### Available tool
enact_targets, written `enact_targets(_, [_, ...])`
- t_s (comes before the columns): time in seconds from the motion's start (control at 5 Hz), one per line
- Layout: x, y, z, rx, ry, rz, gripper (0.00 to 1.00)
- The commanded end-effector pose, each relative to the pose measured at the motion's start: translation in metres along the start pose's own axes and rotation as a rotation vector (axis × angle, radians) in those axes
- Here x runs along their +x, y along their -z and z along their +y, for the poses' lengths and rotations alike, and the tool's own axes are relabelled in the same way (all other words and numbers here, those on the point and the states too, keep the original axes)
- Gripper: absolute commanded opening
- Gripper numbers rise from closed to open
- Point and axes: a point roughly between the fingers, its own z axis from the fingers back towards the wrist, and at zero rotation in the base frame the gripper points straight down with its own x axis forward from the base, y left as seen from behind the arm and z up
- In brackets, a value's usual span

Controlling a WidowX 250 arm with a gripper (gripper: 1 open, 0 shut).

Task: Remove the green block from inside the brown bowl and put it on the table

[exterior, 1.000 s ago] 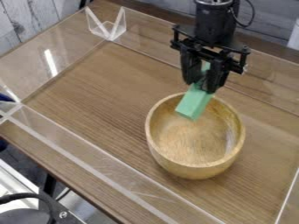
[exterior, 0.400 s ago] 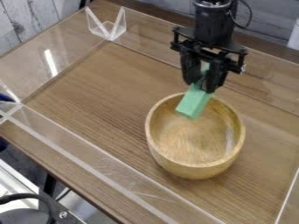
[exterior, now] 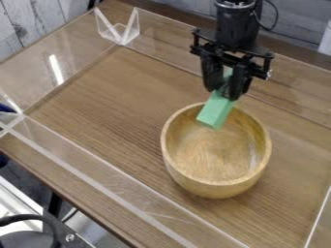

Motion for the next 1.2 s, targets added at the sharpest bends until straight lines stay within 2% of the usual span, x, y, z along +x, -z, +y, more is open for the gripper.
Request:
enact_targets(0.0, [0.014, -0.014, 0.004, 0.002, -0.003, -0.065, 0.00])
enact_targets(0.6, [0.023, -0.006, 0.010, 0.003, -0.012, -0.072, 0.00])
enact_targets(1.0, [0.028, 0.003, 0.014, 0.006, -0.019, -0.066, 0.00])
